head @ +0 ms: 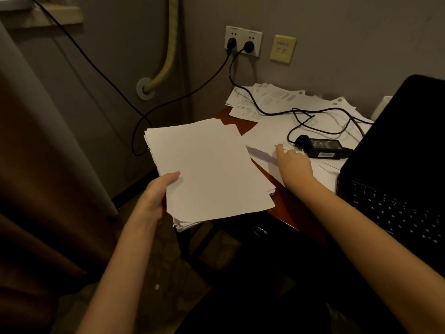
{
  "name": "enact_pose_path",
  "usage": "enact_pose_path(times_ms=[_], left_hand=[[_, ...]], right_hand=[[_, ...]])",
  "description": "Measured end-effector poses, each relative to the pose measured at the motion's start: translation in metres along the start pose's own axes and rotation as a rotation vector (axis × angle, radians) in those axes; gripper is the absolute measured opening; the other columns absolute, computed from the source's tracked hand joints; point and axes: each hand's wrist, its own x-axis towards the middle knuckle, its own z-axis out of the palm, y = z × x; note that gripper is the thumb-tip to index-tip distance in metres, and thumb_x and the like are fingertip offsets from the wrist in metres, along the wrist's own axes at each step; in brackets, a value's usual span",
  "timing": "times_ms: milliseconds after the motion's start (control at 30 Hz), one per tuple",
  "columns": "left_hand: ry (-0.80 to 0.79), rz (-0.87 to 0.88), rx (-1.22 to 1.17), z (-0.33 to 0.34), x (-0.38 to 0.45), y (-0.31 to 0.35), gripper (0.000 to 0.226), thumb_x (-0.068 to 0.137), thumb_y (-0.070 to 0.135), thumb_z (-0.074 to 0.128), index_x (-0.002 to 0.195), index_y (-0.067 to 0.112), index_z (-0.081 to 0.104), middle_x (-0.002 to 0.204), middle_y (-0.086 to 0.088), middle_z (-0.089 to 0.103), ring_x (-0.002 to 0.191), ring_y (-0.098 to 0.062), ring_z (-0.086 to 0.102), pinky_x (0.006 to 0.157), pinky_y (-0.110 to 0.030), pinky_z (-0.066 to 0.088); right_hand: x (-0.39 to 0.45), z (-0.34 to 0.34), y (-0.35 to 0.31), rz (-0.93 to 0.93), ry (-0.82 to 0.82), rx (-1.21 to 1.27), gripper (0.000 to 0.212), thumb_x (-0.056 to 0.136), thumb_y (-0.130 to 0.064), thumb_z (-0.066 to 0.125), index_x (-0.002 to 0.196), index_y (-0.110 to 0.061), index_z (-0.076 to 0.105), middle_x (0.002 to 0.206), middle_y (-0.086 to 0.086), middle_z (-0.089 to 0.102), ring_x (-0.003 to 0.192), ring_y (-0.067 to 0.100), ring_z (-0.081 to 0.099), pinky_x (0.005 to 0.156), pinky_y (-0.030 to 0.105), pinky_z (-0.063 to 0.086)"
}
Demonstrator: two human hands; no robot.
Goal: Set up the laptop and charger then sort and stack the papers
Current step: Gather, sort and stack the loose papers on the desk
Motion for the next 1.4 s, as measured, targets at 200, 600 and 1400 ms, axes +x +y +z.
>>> enact_pose_path(times_ms=[200,600,1400], left_hand=[[0.078,0.118,0.048,0.010,-0.003,-0.006,0.041,0.090,-0.003,0.057,0.130,0.002,0.052,0.123,-0.012,0.061,0.106,-0.028,0.060,0.085,-0.038,0.049],[0.131,0.232,0.040,0.040,-0.009,-0.010,0.037,0.094,-0.005,0.046,0.129,0.004,0.051,0.114,-0.003,0.059,0.104,-0.021,0.057,0.081,-0.027,0.047],[0.152,0.269,0.014,0.029,-0.015,-0.027,0.041,0.092,-0.003,0.055,0.131,0.007,0.049,0.110,0.002,0.062,0.096,-0.013,0.060,0.074,-0.021,0.049]], right_hand=[[-0.003,-0.007,0.010,0.155,0.002,0.092,0.026,0.089,0.002,0.053,0.116,-0.001,0.052,0.111,0.014,0.062,0.100,0.030,0.063,0.069,0.033,0.045],[-0.015,-0.076,0.001,0.053,0.454,0.260,0.018,0.097,-0.009,0.043,0.108,-0.003,0.058,0.093,0.014,0.065,0.081,0.033,0.061,0.064,0.035,0.039],[-0.043,-0.051,-0.080,0.024,0.084,0.997,0.034,0.093,-0.002,0.044,0.121,-0.009,0.060,0.119,0.010,0.061,0.104,0.024,0.059,0.092,0.032,0.048]])
